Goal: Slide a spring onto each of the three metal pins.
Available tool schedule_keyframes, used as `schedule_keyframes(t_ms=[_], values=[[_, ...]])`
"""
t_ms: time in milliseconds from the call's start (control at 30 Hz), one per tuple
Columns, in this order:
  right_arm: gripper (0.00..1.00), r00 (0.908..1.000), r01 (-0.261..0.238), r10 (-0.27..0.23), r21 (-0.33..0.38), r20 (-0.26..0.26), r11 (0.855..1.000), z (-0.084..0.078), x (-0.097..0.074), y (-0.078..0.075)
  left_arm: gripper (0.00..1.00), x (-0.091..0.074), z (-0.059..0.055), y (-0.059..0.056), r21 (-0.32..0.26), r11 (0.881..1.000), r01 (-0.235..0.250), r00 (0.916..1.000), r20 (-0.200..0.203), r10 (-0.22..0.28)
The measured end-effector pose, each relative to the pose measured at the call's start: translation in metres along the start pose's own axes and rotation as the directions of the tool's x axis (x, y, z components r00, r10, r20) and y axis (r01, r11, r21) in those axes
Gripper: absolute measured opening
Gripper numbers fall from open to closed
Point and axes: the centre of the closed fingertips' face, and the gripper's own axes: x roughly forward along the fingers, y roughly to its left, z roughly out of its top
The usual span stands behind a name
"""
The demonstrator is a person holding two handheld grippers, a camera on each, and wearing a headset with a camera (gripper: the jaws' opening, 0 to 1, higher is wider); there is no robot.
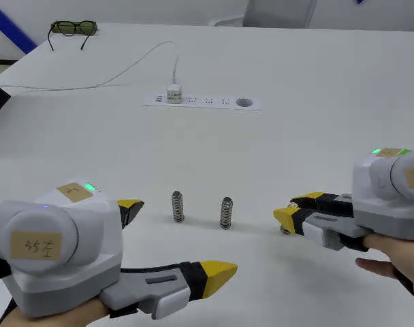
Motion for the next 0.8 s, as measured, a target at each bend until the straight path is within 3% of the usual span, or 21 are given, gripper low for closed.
schedule_keyframes(t_ms=[500,800], values=[[0.39,0.9994,-0.011,0.01,0.018,0.032,1.0,0.014,-0.03,0.015,0.95,-0.004,-0.004,0.003,0.006,1.0,-0.003,0.9995,-0.031,0.003],[0.46,0.9991,-0.011,0.01,0.013,0.041,1.0,0.013,-0.048,0.023,0.91,-0.014,0.004,0.01,0.016,0.999,-0.039,0.9991,-0.018,0.039]])
